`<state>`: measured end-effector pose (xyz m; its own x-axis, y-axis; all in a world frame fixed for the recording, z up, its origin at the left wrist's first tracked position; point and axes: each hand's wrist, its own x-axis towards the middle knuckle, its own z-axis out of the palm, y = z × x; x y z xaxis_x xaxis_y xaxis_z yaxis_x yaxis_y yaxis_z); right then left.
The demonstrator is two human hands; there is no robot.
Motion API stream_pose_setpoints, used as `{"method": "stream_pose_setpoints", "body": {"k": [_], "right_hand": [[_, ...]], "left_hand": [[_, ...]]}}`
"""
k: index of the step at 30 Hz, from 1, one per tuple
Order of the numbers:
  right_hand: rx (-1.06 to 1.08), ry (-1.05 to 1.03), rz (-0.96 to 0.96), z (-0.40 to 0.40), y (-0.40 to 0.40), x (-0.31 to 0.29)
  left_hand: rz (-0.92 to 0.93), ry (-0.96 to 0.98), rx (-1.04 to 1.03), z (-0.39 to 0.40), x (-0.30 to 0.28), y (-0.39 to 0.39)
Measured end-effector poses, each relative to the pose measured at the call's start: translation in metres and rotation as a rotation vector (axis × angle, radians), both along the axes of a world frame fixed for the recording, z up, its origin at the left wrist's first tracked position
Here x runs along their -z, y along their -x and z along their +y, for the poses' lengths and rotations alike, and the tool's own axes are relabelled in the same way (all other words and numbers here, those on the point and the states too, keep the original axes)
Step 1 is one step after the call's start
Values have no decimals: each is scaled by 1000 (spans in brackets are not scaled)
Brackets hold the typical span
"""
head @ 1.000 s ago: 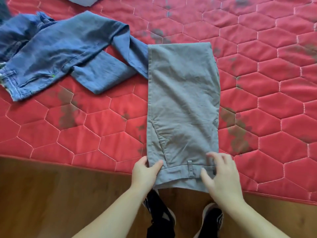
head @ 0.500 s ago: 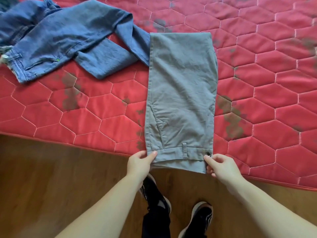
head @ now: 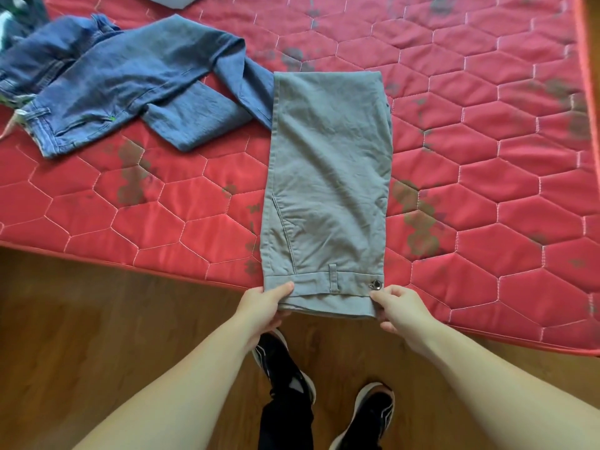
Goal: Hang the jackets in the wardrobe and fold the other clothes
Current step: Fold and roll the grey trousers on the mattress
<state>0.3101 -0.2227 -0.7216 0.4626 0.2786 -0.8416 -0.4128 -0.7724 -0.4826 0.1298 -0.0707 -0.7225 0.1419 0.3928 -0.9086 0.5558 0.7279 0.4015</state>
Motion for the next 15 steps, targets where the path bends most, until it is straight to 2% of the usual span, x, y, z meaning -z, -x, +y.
{"method": "stream_pose_setpoints", "body": {"k": [3,7,10,15], "right_hand": [[-9,-46,95,-11,-7,-13],[-130,-117,259,6,-37,-51],[-253,-167,268,43,-64,-82],[-435,-114,46,77,-82,-98]], "left_hand": [[48,45,121,2,-16,7],[82,-24,371,31,-47,-7],[1,-45,341,62,-73,-34],[-49,13,194,90,-94,-73]]}}
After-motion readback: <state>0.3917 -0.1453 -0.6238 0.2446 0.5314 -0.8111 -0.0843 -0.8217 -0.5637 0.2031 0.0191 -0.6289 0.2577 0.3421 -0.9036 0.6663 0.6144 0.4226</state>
